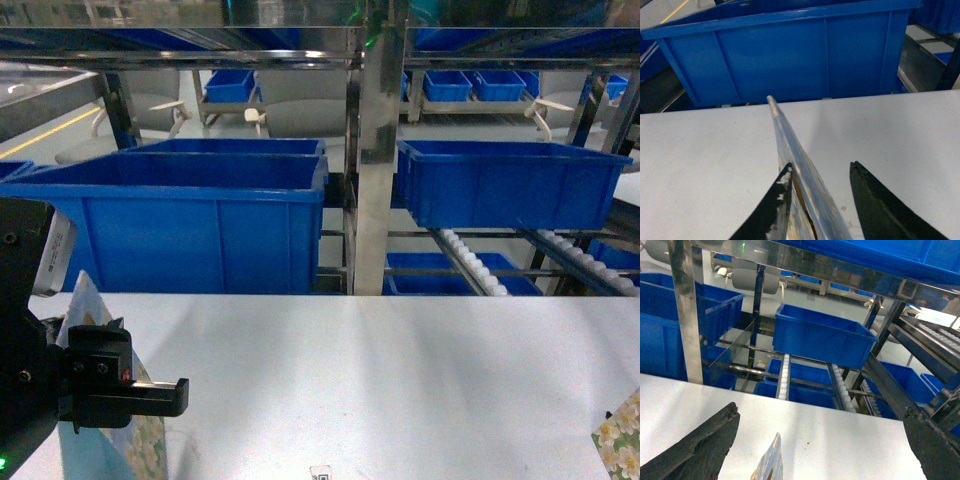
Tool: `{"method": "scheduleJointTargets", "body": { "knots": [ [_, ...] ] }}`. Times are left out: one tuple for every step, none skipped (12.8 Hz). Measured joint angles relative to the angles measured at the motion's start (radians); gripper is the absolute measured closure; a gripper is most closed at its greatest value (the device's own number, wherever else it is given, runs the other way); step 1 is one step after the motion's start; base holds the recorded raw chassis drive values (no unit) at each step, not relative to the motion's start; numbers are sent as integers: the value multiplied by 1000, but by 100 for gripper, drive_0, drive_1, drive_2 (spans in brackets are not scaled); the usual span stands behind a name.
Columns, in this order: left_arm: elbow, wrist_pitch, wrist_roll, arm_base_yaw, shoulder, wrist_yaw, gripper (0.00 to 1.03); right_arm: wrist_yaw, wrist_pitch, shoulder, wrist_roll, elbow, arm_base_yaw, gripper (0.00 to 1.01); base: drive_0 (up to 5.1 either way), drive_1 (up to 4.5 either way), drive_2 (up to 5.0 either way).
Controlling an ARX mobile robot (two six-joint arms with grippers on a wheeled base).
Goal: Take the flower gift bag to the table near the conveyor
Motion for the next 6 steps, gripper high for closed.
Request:
{"method": "scheduleJointTargets", "body": {
  "knots": [
    [0, -8, 3, -8, -19, -8, 54, 0, 0, 0, 0, 0, 0, 3, 0, 0, 0],
    [-6, -5, 18, -24, -58, -19, 37, 0, 0, 0, 0, 0, 0, 3, 0, 0, 0],
    [-8, -13, 38, -31, -79, -21, 21, 0, 0, 0, 0, 0, 0, 3, 0, 0, 0],
    [-8, -24, 48, -26, -89, -25, 9, 0, 0, 0, 0, 0, 0, 3, 0, 0, 0],
    [-8, -36, 64, -18, -107, -29, 3, 0, 0, 0, 0, 0, 0, 3, 0, 0, 0],
    [-8, -27, 92, -13, -144, -37, 5, 0, 0, 0, 0, 0, 0, 3, 0, 0, 0]
  ]
}}
